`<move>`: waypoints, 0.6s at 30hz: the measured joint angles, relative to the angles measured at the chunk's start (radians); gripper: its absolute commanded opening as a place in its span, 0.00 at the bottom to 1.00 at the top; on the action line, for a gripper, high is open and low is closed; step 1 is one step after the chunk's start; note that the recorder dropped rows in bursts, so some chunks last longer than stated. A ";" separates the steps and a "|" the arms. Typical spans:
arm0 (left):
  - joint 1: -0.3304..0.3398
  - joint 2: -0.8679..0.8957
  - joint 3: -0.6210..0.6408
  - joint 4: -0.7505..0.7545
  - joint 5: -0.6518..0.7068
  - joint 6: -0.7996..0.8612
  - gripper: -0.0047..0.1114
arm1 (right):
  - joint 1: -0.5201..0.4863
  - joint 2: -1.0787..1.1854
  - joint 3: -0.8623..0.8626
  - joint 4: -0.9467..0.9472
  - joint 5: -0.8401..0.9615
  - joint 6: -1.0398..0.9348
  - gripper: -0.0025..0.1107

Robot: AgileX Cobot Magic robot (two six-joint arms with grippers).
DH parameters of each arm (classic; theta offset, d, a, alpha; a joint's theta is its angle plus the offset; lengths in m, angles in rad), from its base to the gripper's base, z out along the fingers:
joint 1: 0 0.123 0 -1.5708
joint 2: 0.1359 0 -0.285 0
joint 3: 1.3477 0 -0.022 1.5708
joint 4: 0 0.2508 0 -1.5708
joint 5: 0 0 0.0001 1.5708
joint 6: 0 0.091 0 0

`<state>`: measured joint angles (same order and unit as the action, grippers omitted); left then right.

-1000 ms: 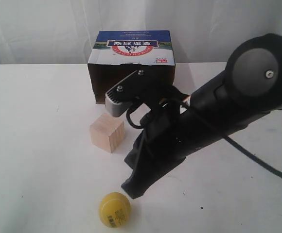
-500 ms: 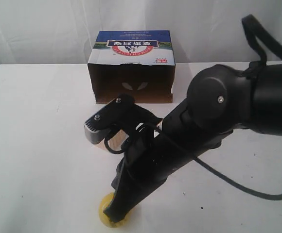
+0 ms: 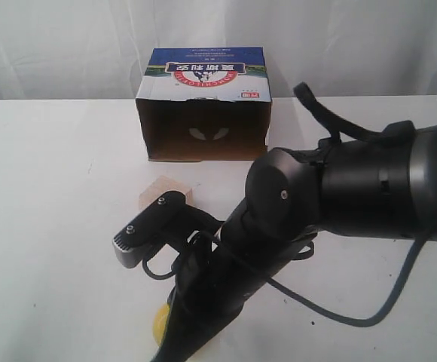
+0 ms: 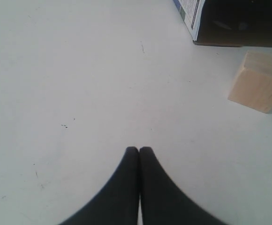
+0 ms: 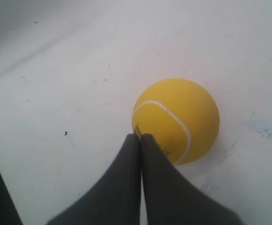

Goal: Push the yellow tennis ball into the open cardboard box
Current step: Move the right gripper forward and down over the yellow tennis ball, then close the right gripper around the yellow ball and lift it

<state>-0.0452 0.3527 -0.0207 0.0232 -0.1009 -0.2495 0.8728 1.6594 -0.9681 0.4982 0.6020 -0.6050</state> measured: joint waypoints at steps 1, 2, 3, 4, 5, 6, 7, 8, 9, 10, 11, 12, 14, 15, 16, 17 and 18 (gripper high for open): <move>0.000 0.000 0.000 0.000 0.000 0.000 0.04 | 0.000 0.007 0.000 0.000 -0.009 0.000 0.02; 0.000 0.000 0.000 0.000 0.000 0.000 0.04 | 0.000 0.007 0.000 0.000 -0.016 0.000 0.02; 0.000 0.000 0.000 0.000 0.000 0.000 0.04 | 0.000 0.007 0.000 0.000 -0.026 0.000 0.02; 0.000 0.000 0.000 0.000 0.000 0.000 0.04 | 0.000 0.009 0.000 0.000 -0.036 0.000 0.02; 0.000 0.000 0.000 0.000 0.000 0.000 0.04 | 0.000 0.009 0.000 0.000 -0.045 0.000 0.02; 0.000 0.000 0.000 0.000 0.000 0.000 0.04 | 0.000 0.009 0.000 0.000 -0.050 0.000 0.02; 0.000 0.000 0.000 0.000 0.000 0.000 0.04 | 0.000 0.009 0.000 0.000 -0.060 0.000 0.02; 0.000 0.000 0.000 0.002 0.000 0.000 0.04 | 0.000 0.009 0.000 0.000 -0.066 0.000 0.02; 0.000 0.000 0.000 0.002 0.000 0.000 0.04 | 0.000 0.009 0.000 0.000 -0.073 0.000 0.02; 0.000 0.000 0.000 0.002 0.000 0.000 0.04 | 0.000 0.009 0.000 0.000 -0.076 0.000 0.02; 0.000 0.000 0.000 0.002 0.000 0.000 0.04 | 0.000 0.009 0.000 0.000 -0.079 0.000 0.02; 0.000 0.000 0.000 0.002 0.001 0.000 0.04 | 0.000 0.009 0.000 0.000 -0.081 0.000 0.02; 0.000 0.000 0.000 0.002 0.001 0.000 0.04 | 0.000 0.009 0.000 0.000 -0.083 0.000 0.02; 0.000 0.000 0.000 0.002 0.001 0.000 0.04 | 0.000 0.009 0.000 0.000 -0.086 0.000 0.02; 0.000 0.000 0.000 0.002 0.001 0.000 0.04 | 0.000 0.009 0.000 0.000 -0.088 0.000 0.02; 0.000 0.000 0.000 0.002 0.001 0.000 0.04 | 0.000 0.009 0.000 0.000 -0.090 0.000 0.02; 0.000 0.000 0.000 0.002 0.001 0.000 0.04 | 0.000 0.009 0.000 0.000 -0.091 0.000 0.02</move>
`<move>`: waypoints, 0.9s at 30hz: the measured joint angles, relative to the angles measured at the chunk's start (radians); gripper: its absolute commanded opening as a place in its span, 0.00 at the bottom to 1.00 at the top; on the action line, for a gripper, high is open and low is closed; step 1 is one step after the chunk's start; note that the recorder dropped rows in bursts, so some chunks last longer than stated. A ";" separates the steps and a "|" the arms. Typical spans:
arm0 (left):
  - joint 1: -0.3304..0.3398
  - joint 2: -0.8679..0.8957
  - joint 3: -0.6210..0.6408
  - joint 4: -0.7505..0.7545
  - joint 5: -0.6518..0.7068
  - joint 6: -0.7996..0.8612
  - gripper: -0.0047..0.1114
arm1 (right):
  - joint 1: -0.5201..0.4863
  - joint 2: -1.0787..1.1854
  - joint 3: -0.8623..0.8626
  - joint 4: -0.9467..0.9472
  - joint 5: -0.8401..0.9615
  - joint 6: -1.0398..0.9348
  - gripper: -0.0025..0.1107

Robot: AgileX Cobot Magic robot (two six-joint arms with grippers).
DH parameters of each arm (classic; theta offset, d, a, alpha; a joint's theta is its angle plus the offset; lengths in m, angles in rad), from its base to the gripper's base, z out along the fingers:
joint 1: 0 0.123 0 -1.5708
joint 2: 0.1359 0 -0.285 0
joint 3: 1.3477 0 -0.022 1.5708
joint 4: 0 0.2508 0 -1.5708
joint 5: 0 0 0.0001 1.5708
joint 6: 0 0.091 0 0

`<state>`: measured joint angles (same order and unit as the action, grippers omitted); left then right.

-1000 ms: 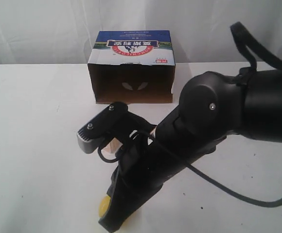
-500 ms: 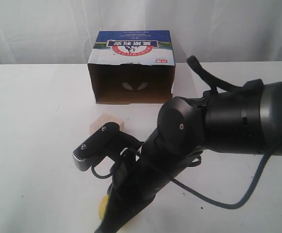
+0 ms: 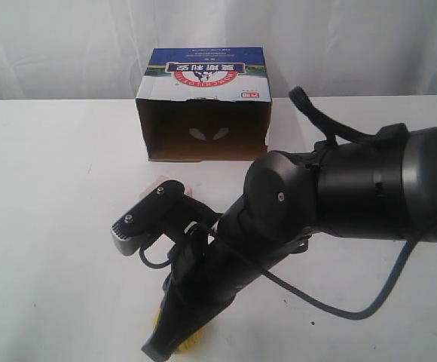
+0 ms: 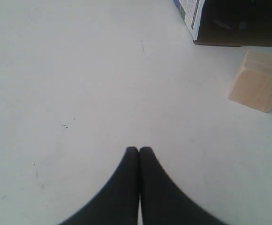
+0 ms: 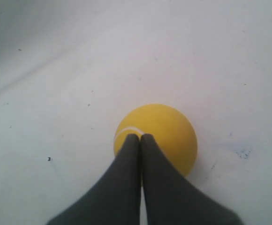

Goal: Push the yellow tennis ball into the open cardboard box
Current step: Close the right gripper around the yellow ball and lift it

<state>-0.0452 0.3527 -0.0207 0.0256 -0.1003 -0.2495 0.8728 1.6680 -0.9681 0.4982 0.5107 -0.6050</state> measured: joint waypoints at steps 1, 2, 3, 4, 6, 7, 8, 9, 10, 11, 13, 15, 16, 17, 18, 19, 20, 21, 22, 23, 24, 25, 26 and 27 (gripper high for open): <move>0.000 0.000 0.000 0.000 0.000 0.000 0.04 | 0.000 0.000 0.000 0.000 -0.002 0.000 0.02; 0.000 0.000 0.000 0.000 0.000 0.000 0.04 | 0.000 0.000 0.000 0.000 -0.002 0.000 0.02; 0.000 0.000 0.000 0.000 0.000 0.000 0.04 | 0.000 0.000 0.000 0.000 -0.004 0.000 0.02; 0.000 0.000 0.000 0.000 0.000 0.000 0.04 | 0.000 0.000 0.000 0.000 -0.004 0.000 0.02; 0.000 0.000 0.000 0.000 0.000 0.000 0.04 | 0.000 0.000 0.000 0.000 -0.004 0.000 0.02; 0.000 0.000 0.000 0.000 0.000 0.000 0.04 | 0.000 0.000 0.000 0.000 -0.004 0.000 0.02; 0.000 0.000 0.000 0.000 0.000 0.000 0.04 | 0.000 0.000 0.000 0.000 -0.004 0.000 0.02; 0.000 0.000 0.000 0.000 0.000 0.000 0.04 | 0.000 0.000 0.000 0.000 -0.004 0.000 0.02; 0.000 0.000 0.000 0.000 0.000 0.000 0.04 | 0.000 0.000 0.000 0.000 -0.006 0.000 0.02; 0.000 0.000 0.000 0.000 0.000 0.000 0.04 | 0.000 0.000 0.000 0.000 -0.006 0.000 0.02; 0.000 0.000 0.000 0.000 0.000 0.000 0.04 | 0.000 0.000 0.000 0.000 -0.008 0.000 0.02; 0.000 0.000 0.000 0.000 0.002 0.000 0.04 | 0.000 0.000 0.000 0.000 -0.010 0.000 0.02; 0.000 0.000 0.000 0.000 0.002 0.000 0.04 | 0.000 0.000 0.000 0.000 -0.010 0.000 0.02; 0.000 0.000 0.000 0.000 0.002 0.000 0.04 | 0.000 0.000 0.000 0.000 -0.011 0.000 0.02; 0.000 0.000 0.000 0.000 0.002 0.000 0.04 | 0.000 0.000 0.000 0.000 -0.011 0.000 0.02; 0.000 0.000 0.000 0.000 0.002 0.000 0.04 | 0.000 0.000 0.000 0.000 -0.011 0.000 0.02; 0.000 0.000 0.000 0.000 0.002 0.000 0.04 | 0.000 0.000 0.000 0.000 -0.013 0.000 0.02; 0.000 0.000 0.000 0.000 0.002 0.000 0.04 | 0.000 0.000 0.000 0.000 -0.013 0.000 0.02; 0.000 0.000 0.000 0.000 0.002 0.000 0.04 | 0.000 0.002 0.000 0.000 -0.013 0.000 0.02; 0.000 0.000 0.000 0.000 0.002 0.000 0.04 | 0.000 0.005 0.000 0.000 -0.013 0.000 0.02; 0.000 0.000 0.000 0.000 0.002 0.000 0.04 | 0.000 0.009 0.000 0.000 -0.013 0.000 0.02; 0.000 0.000 0.000 0.000 0.002 0.000 0.04 | 0.000 0.014 0.000 0.000 -0.011 0.000 0.02; 0.000 0.000 0.000 0.000 0.002 0.000 0.04 | 0.000 0.023 0.000 0.000 -0.008 0.000 0.02; 0.000 0.000 0.000 0.000 0.002 0.000 0.04 | 0.000 0.028 0.000 0.000 -0.004 0.000 0.02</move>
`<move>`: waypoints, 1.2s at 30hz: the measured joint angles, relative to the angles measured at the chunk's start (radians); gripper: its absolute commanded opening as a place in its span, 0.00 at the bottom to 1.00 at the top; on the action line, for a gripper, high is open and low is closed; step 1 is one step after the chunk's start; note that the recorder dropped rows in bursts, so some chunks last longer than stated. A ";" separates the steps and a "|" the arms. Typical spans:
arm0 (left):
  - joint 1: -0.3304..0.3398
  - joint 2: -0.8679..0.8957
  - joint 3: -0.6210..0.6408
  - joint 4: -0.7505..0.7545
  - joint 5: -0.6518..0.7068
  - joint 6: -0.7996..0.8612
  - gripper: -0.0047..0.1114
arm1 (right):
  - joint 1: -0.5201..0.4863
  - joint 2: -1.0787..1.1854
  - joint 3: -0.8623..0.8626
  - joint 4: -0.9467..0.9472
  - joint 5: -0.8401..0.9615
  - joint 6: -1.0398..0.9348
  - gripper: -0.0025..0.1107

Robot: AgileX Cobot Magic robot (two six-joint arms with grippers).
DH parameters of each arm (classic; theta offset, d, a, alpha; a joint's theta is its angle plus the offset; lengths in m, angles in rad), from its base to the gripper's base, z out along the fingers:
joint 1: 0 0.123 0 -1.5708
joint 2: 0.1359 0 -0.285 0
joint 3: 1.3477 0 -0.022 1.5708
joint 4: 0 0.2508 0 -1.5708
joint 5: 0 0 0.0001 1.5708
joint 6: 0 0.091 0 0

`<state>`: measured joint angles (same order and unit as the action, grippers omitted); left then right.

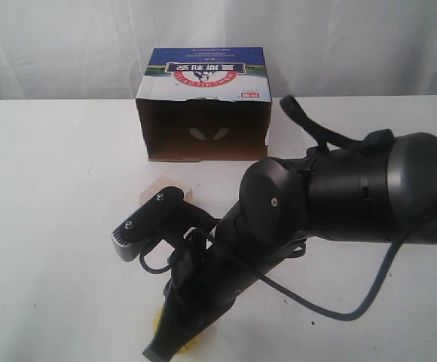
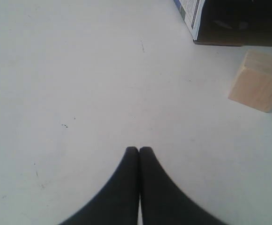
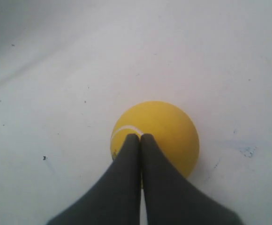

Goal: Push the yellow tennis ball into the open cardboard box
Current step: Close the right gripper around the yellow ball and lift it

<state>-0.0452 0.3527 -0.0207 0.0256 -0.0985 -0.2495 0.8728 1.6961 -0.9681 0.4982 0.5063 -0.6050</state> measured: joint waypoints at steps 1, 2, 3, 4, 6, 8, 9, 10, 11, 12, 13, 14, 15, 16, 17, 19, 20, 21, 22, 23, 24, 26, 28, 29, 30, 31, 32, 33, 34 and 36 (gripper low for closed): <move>0.000 0.000 0.000 0.000 0.000 0.000 0.04 | 0.000 0.004 0.000 0.000 0.000 0.000 0.02; 0.000 0.000 0.000 0.000 0.004 0.000 0.04 | 0.000 0.005 0.000 0.000 0.000 0.000 0.02; 0.000 0.000 0.000 0.000 0.007 0.000 0.04 | 0.000 0.005 0.000 0.000 0.000 0.000 0.02; 0.000 0.000 0.000 0.000 0.007 0.000 0.04 | 0.000 0.005 0.000 0.000 0.000 0.000 0.02; 0.000 0.000 0.000 0.000 0.009 0.000 0.04 | 0.000 0.005 0.000 0.000 0.000 0.000 0.02; 0.000 0.000 0.000 0.000 0.009 0.000 0.04 | 0.000 0.009 0.000 0.000 0.000 0.000 0.02; 0.000 0.000 0.000 0.000 0.009 0.000 0.04 | 0.000 0.011 -0.001 0.002 -0.002 0.000 0.02; 0.000 0.000 0.000 0.000 0.011 0.000 0.04 | 0.000 0.014 -0.004 0.002 -0.007 0.000 0.02; 0.000 0.000 0.000 0.000 0.011 0.000 0.04 | 0.000 0.019 -0.007 0.002 -0.012 0.000 0.02; 0.000 0.000 0.000 0.000 0.011 0.000 0.04 | 0.000 0.021 -0.008 0.004 -0.017 0.000 0.02; 0.000 0.000 0.000 0.000 0.011 0.000 0.04 | 0.000 0.024 -0.010 0.006 -0.019 0.000 0.02; 0.000 0.000 0.000 0.000 0.011 0.000 0.04 | 0.000 0.024 -0.009 0.009 -0.019 0.000 0.02; 0.000 0.000 0.000 0.000 0.013 0.000 0.04 | 0.000 0.024 -0.009 0.009 -0.021 0.000 0.02; 0.000 0.000 0.000 0.000 0.013 0.000 0.04 | 0.000 0.024 -0.009 0.009 -0.021 0.000 0.02; 0.000 0.000 0.000 0.000 0.013 0.000 0.04 | 0.000 0.024 -0.009 0.009 -0.023 0.000 0.02; 0.000 0.000 0.000 0.000 0.013 0.000 0.04 | 0.000 0.024 -0.009 0.006 -0.022 0.000 0.02; 0.000 0.000 0.000 0.000 0.013 0.000 0.04 | 0.000 0.024 -0.009 -0.002 -0.022 0.003 0.02; 0.000 0.000 0.000 0.000 0.013 0.000 0.04 | 0.000 0.024 -0.009 -0.017 -0.023 0.016 0.02; 0.000 0.000 0.000 0.000 0.013 0.000 0.04 | 0.000 0.024 -0.009 -0.037 -0.026 0.035 0.02; 0.000 0.000 0.000 0.000 0.013 0.000 0.04 | 0.000 0.024 -0.009 -0.059 -0.028 0.054 0.02; 0.000 0.000 0.000 0.000 0.013 0.000 0.04 | 0.000 0.024 -0.009 -0.090 -0.030 0.080 0.02; 0.000 0.000 0.000 0.000 0.013 0.000 0.04 | 0.000 0.024 -0.012 -0.154 -0.032 0.134 0.02; 0.000 0.000 0.000 0.000 0.013 0.000 0.04 | 0.000 0.022 -0.013 -0.228 -0.032 0.190 0.02; 0.000 0.000 0.000 0.000 0.013 0.000 0.04 | 0.000 0.020 -0.013 -0.257 -0.032 0.209 0.02; 0.000 0.000 0.000 0.000 0.013 0.000 0.04 | 0.000 0.017 -0.013 -0.300 -0.032 0.232 0.02; 0.000 0.000 0.000 0.000 0.013 0.000 0.04 | 0.000 0.014 -0.013 -0.330 -0.032 0.253 0.02; 0.000 0.000 0.000 0.000 0.013 0.000 0.04 | -0.005 0.012 -0.013 -0.352 -0.027 0.275 0.02; 0.000 0.000 0.000 0.000 0.013 0.000 0.04 | -0.010 0.009 -0.013 -0.375 -0.022 0.298 0.02; 0.000 0.000 0.000 0.000 0.013 0.000 0.04 | -0.020 0.010 -0.013 -0.395 -0.018 0.322 0.02; 0.000 0.000 0.000 0.000 0.013 0.000 0.04 | -0.044 0.007 -0.013 -0.431 -0.010 0.363 0.02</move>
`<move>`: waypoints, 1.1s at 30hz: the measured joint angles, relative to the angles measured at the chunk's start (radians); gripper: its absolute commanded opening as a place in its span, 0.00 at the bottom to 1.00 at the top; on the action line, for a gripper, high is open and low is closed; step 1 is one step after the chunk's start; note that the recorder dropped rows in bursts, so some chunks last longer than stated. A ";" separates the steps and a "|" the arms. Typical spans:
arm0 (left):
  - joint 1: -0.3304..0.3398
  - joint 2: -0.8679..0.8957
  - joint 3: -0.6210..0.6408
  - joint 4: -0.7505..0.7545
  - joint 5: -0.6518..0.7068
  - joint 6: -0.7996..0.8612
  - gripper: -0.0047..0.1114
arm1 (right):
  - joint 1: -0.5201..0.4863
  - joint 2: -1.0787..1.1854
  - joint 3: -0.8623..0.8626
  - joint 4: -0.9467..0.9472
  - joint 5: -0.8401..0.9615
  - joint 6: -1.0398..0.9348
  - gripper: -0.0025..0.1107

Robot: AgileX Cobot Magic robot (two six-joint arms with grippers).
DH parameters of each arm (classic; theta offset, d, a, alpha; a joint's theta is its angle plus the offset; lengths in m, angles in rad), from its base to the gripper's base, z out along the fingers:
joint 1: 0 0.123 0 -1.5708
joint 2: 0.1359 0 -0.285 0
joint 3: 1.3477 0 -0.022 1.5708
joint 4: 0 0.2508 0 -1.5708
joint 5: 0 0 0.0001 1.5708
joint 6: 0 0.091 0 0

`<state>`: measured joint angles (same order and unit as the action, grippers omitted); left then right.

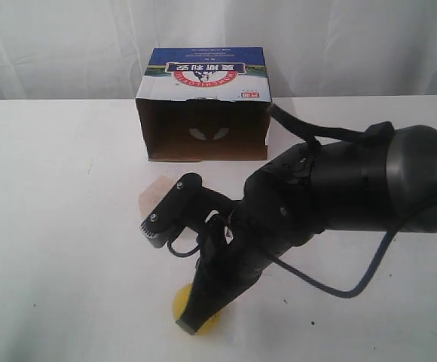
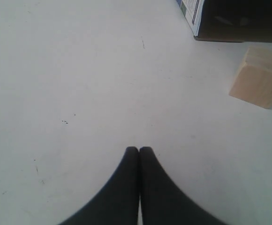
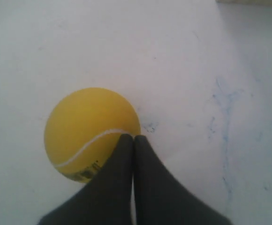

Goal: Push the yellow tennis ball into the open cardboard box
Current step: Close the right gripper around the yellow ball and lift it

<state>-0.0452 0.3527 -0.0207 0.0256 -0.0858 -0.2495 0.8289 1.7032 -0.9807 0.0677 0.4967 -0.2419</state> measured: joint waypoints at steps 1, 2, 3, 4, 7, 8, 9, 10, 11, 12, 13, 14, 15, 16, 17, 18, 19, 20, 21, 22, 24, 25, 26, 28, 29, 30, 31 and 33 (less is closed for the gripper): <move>0.000 0.000 0.000 0.000 0.000 0.000 0.04 | -0.011 -0.005 0.002 -0.007 0.000 0.011 0.02; 0.000 0.000 0.000 0.000 0.000 0.000 0.04 | -0.021 -0.012 0.003 -0.016 0.000 0.018 0.02; 0.000 0.000 0.000 0.000 0.000 0.000 0.04 | -0.032 -0.024 0.004 -0.023 -0.007 0.023 0.02; 0.000 0.000 0.000 0.000 0.000 0.000 0.04 | -0.038 -0.039 0.004 -0.025 -0.017 0.026 0.02; 0.000 0.000 0.000 0.000 0.000 0.000 0.04 | -0.044 -0.094 0.004 -0.027 -0.052 0.034 0.02; 0.000 0.000 0.000 0.000 0.000 0.000 0.04 | -0.044 -0.110 0.004 -0.027 -0.058 0.034 0.02; 0.000 0.000 0.000 0.000 0.000 0.000 0.04 | -0.044 -0.123 0.003 -0.027 -0.060 0.034 0.02; 0.000 0.000 0.000 0.000 0.000 0.000 0.04 | -0.044 -0.133 0.003 -0.022 -0.057 0.035 0.02; 0.000 0.000 0.000 0.000 0.000 0.000 0.04 | -0.044 -0.141 0.003 -0.017 -0.046 0.037 0.02; 0.000 0.000 0.000 0.000 0.000 0.000 0.04 | -0.044 -0.145 0.003 -0.009 -0.031 0.037 0.02; 0.000 0.000 0.000 0.000 0.000 0.000 0.04 | -0.044 -0.148 0.003 0.003 -0.016 0.037 0.02; 0.000 0.000 0.000 0.000 0.000 0.000 0.04 | -0.044 -0.148 0.003 0.009 -0.004 0.037 0.02; 0.000 0.000 0.000 0.000 0.000 0.000 0.04 | -0.044 -0.148 0.003 0.016 0.004 0.037 0.02; 0.000 0.000 0.000 0.000 0.000 0.000 0.04 | -0.044 -0.148 0.003 0.019 0.006 0.037 0.02; 0.000 0.000 0.000 0.000 0.000 0.000 0.04 | -0.044 -0.148 0.003 0.020 0.007 0.037 0.02; 0.000 0.000 0.000 0.000 0.000 0.000 0.04 | -0.044 -0.149 0.004 0.020 0.010 0.038 0.02; 0.000 0.000 0.000 0.000 0.000 0.000 0.04 | -0.044 -0.149 0.004 0.017 0.010 0.038 0.02; 0.000 0.000 0.000 0.000 0.000 0.000 0.04 | -0.044 -0.149 0.004 0.007 0.015 0.042 0.02; 0.000 0.000 0.000 0.000 0.000 0.000 0.04 | -0.044 -0.149 0.004 -0.005 0.020 0.053 0.02; 0.000 0.000 0.000 0.000 0.000 0.000 0.04 | -0.044 -0.149 0.004 -0.020 0.025 0.067 0.02; 0.000 0.000 0.000 0.000 0.000 0.000 0.04 | -0.044 -0.149 0.004 -0.059 0.043 0.110 0.02; 0.000 0.000 0.000 0.000 0.000 0.000 0.04 | -0.044 -0.149 0.004 -0.077 0.057 0.130 0.02; 0.000 0.000 0.000 0.000 0.000 0.000 0.04 | -0.044 -0.149 0.004 -0.091 0.067 0.142 0.02; 0.000 0.000 0.000 0.000 0.000 0.000 0.04 | -0.044 -0.149 0.004 -0.108 0.087 0.160 0.02; 0.000 0.000 0.000 0.000 0.000 0.000 0.04 | -0.044 -0.149 0.004 -0.113 0.091 0.163 0.02; 0.000 0.000 0.000 0.000 0.000 0.000 0.04 | -0.044 -0.149 0.004 -0.119 0.094 0.168 0.02; 0.000 0.000 0.000 0.000 0.000 0.000 0.04 | -0.044 -0.149 0.004 -0.132 0.096 0.178 0.02; 0.000 0.000 0.000 0.000 0.000 0.000 0.04 | -0.044 -0.149 0.004 -0.164 0.098 0.202 0.02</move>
<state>-0.0452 0.3527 -0.0207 0.0256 -0.0858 -0.2495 0.7845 1.5545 -0.9764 -0.0968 0.5946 -0.0399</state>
